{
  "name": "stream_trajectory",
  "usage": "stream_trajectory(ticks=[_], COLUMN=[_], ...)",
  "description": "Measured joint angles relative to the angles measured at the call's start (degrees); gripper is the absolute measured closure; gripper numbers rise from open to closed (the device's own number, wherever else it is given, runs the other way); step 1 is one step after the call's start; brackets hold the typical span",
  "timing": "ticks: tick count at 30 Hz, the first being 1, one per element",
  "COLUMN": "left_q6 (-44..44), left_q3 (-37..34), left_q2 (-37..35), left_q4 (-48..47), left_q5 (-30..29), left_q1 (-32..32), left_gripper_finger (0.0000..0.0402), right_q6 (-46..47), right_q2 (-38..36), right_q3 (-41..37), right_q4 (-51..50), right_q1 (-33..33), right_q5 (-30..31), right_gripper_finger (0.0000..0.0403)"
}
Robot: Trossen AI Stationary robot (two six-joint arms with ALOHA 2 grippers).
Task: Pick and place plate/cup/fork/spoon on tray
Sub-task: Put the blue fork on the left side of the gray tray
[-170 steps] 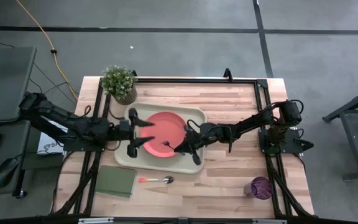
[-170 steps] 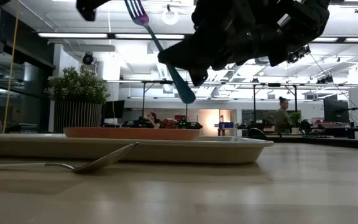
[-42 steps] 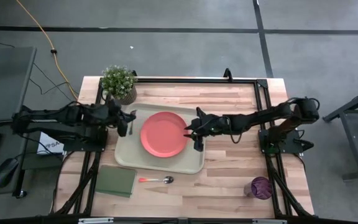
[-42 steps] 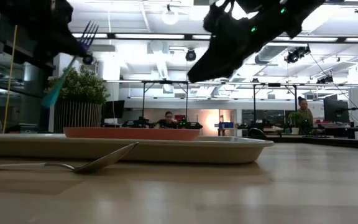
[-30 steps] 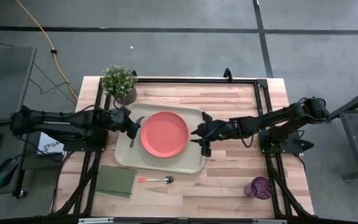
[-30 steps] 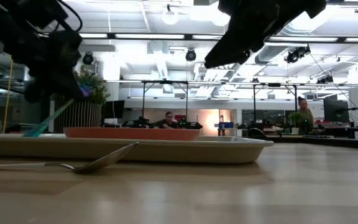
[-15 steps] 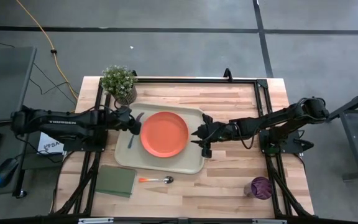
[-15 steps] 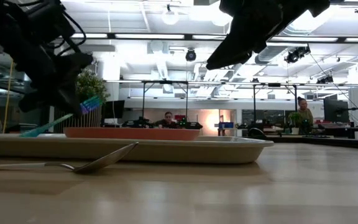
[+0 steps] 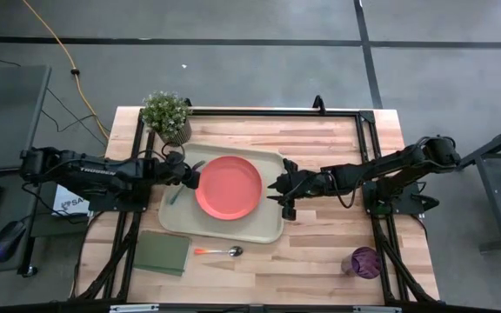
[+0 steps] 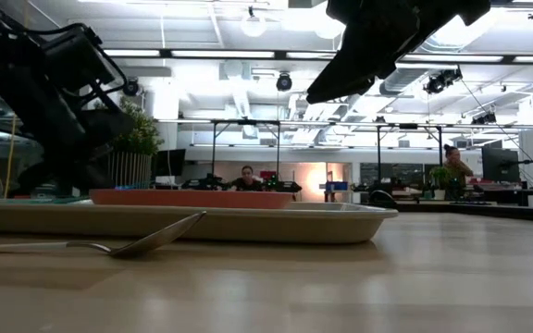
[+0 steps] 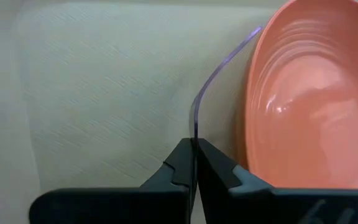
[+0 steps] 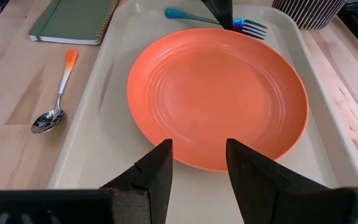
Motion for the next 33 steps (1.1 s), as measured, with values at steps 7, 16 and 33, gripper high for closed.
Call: stream_trajectory(ticks=[7, 16, 33], left_q6=[-1.8, -1.9, -1.7], left_q3=[0.0, 0.0, 0.2], left_q2=[0.0, 0.5, 6.1], left_q4=[0.8, 0.5, 0.0], left_q5=[0.2, -1.0, -2.5], left_q1=[0.0, 0.0, 0.0], left_gripper_finger=[0.0402, 0.0399, 0.0347], right_q6=[0.2, 0.4, 1.0], right_q2=[0.0, 0.0, 0.0], right_q3=[0.0, 0.0, 0.0], right_q4=[0.0, 0.0, 0.0], right_q1=[0.0, 0.0, 0.0], right_q5=[0.0, -0.3, -0.2], right_gripper_finger=[0.0261, 0.0261, 0.0261])
